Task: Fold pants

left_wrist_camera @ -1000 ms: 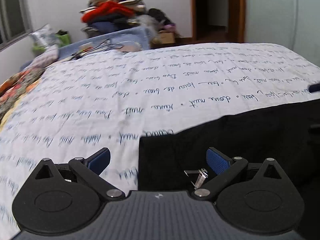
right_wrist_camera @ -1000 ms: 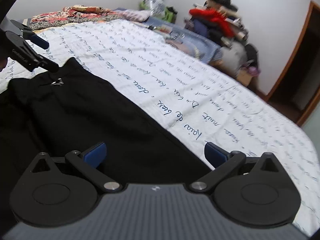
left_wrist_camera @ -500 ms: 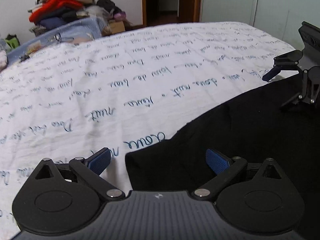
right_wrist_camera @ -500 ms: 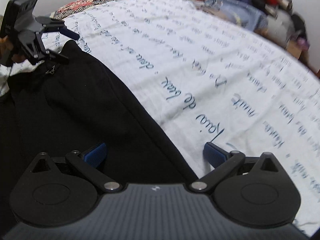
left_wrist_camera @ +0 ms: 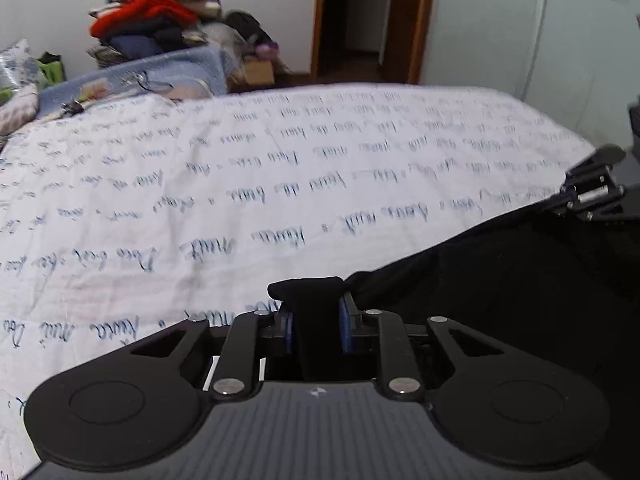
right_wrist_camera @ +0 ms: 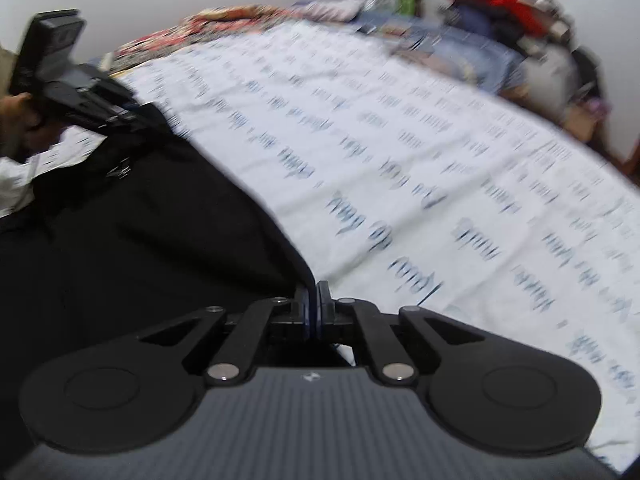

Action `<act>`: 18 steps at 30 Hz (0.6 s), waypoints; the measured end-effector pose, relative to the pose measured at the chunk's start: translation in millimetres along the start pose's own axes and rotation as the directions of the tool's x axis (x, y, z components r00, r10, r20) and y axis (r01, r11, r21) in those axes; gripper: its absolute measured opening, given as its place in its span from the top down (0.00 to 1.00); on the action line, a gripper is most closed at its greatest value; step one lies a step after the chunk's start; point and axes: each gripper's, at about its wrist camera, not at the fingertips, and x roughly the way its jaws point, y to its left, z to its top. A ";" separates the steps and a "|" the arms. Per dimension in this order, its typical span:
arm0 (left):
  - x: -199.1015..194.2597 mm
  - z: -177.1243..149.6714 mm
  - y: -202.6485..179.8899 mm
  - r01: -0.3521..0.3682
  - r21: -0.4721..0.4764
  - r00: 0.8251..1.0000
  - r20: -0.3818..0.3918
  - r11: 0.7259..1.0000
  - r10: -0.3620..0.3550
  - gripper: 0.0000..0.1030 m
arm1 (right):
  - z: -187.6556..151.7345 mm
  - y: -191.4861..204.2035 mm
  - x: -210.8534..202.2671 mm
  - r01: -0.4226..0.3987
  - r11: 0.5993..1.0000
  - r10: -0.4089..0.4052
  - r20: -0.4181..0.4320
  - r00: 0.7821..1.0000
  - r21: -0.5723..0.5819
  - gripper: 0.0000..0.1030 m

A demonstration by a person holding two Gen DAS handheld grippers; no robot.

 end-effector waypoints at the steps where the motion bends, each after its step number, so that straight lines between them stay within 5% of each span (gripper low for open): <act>1: 1.0 1.7 5.0 0.004 -0.004 0.999 0.037 1.000 -0.003 0.81 | 3.2 3.3 -1.3 0.051 0.999 -0.051 0.018 0.999 -0.010 0.97; 5: 27.3 2.5 31.9 -0.001 -0.205 1.000 -0.026 0.979 -0.004 0.81 | 10.2 23.6 9.1 0.244 0.965 -0.240 0.043 0.970 -0.098 0.98; 9: 0.8 -2.1 10.7 -0.020 -0.109 0.998 0.056 0.994 0.026 0.83 | 12.8 45.1 -2.5 0.325 0.939 -0.314 0.105 0.944 -0.115 0.98; 18: -90.9 -35.4 -17.0 0.013 -0.088 0.986 0.167 0.996 0.001 0.91 | -14.0 123.9 -86.3 0.396 0.900 -0.348 0.246 0.905 -0.185 0.98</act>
